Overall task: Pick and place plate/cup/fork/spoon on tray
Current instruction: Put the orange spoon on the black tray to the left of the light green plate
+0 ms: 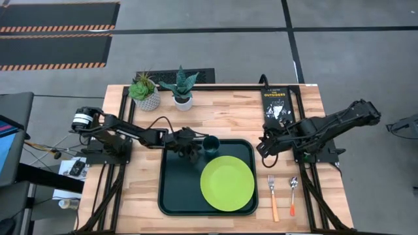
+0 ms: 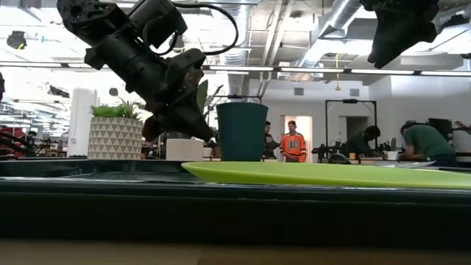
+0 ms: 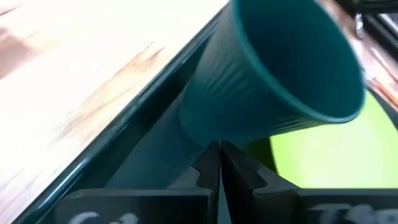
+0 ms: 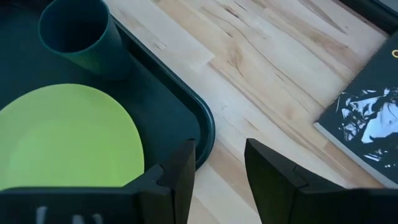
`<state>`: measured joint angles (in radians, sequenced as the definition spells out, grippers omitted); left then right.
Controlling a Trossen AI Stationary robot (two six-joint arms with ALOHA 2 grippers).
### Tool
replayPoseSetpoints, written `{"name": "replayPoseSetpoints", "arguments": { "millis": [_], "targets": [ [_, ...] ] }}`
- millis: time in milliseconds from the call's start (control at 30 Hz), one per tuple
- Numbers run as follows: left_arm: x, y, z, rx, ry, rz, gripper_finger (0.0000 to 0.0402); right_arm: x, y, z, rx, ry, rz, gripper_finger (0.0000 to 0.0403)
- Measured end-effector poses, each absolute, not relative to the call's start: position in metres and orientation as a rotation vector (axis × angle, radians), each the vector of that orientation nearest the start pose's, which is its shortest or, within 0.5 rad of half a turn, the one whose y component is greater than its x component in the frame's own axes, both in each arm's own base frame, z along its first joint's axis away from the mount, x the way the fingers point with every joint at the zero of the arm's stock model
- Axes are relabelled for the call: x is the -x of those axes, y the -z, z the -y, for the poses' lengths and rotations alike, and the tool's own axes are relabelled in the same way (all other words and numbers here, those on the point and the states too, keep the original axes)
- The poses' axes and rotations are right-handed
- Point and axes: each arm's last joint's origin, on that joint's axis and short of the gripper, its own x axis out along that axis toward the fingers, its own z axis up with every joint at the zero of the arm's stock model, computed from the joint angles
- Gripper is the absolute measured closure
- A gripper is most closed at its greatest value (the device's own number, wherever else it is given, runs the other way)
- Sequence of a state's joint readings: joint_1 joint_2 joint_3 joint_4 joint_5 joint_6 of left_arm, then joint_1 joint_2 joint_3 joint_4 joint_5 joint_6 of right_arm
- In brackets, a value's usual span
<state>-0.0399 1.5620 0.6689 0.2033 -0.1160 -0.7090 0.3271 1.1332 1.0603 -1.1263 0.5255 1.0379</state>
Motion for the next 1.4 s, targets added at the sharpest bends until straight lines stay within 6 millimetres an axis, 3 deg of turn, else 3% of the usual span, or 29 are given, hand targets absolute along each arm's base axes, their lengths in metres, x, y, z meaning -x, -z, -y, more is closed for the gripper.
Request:
{"name": "replayPoseSetpoints", "arguments": {
  "millis": [200, 367, 533, 633, 800, 1067, 1400],
  "targets": [
    [-0.278, -0.175, 0.001, 0.655, -0.336, -0.625, 0.0401, -0.183, -0.297, -0.047, -0.485, 0.733, -0.862, 0.0241],
    [-0.251, -0.213, -0.010, 0.690, -0.363, -0.554, 0.0401, -0.179, -0.300, -0.046, -0.515, 0.720, -0.868, 0.0241],
    [-0.224, -0.254, -0.019, 0.641, -0.353, -0.374, 0.0396, -0.170, -0.307, -0.040, -0.611, 0.659, -0.894, 0.0241],
    [-0.211, -0.267, -0.020, 0.610, -0.397, -0.312, 0.0378, -0.164, -0.310, -0.038, -0.657, 0.630, -0.908, 0.0240],
    [-0.191, -0.276, -0.019, 0.618, -0.409, -0.305, 0.0318, -0.152, -0.310, -0.038, -0.700, 0.573, -1.027, 0.0223],
    [-0.180, -0.268, -0.011, 0.701, -0.381, -0.432, 0.0212, -0.151, -0.303, -0.056, -0.724, 0.550, -1.145, 0.0167],
    [-0.178, -0.264, -0.012, 0.742, -0.447, -0.454, 0.0189, -0.160, -0.275, -0.100, -0.861, 0.780, -1.322, 0.0159]
  ]
}}
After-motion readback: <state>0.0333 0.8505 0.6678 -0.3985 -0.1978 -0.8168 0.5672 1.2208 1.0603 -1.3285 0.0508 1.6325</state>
